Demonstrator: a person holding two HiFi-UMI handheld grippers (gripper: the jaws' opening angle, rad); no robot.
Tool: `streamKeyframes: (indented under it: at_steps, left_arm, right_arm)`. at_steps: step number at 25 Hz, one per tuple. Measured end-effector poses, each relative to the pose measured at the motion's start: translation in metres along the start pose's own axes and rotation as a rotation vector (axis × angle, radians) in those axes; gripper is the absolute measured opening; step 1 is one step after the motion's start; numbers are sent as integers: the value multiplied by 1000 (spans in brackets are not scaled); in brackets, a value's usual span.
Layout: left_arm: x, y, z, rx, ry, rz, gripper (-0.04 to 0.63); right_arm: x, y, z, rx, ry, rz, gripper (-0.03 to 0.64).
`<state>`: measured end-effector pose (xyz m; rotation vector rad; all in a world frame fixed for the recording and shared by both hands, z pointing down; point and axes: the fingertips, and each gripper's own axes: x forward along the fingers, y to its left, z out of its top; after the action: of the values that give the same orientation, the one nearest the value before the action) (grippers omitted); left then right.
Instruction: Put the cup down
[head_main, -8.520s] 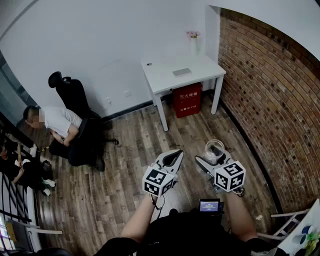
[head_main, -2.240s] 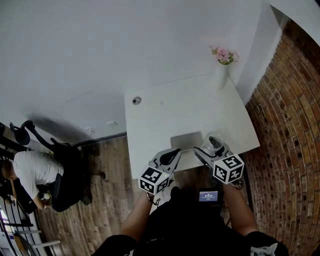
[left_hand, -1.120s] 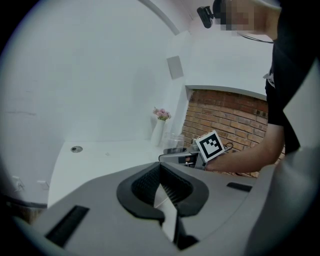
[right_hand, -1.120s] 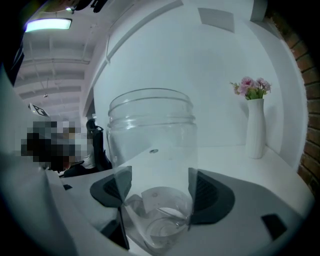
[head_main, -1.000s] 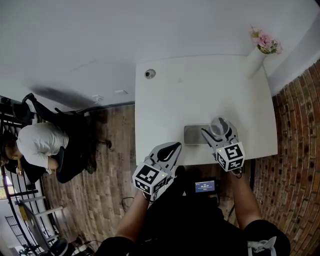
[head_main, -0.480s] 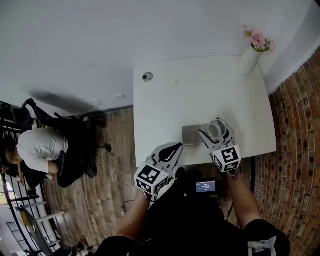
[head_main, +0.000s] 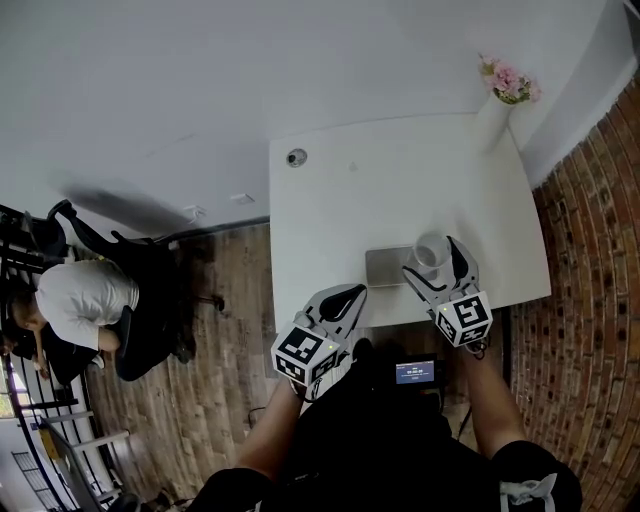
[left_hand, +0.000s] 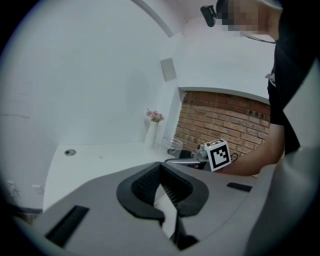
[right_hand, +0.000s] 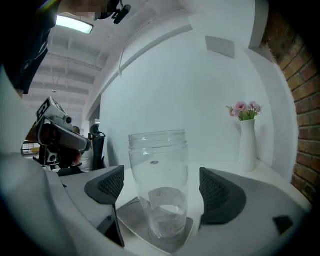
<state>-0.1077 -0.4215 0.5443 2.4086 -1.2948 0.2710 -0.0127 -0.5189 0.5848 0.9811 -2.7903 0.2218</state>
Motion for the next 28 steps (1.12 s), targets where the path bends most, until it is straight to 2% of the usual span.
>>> streamKeyframes:
  at_steps: [9, 14, 15, 17, 19, 21, 28]
  left_arm:
    - [-2, -10, 5, 11, -28, -28, 9]
    - [-2, -22, 8, 18, -44, -43, 9]
    - [-2, -26, 9, 21, -49, -50, 9]
    - [0, -36, 10, 29, -55, -71, 9]
    - [3, -44, 12, 43, -58, -93, 9]
    - [3, -50, 15, 57, -61, -109, 9]
    - [6, -65, 27, 90, -81, -138, 9]
  right_arm:
    - [-56, 2, -7, 46, 36, -60, 459]
    - [-79, 11, 4, 126, 49, -36, 455]
    - [-82, 15, 7, 139, 52, -25, 438]
    - [-89, 23, 14, 142, 52, -18, 338]
    - [-95, 29, 22, 105, 61, -36, 149]
    - [-99, 37, 28, 67, 80, -45, 52]
    - [-108, 45, 43, 29, 115, -69, 15]
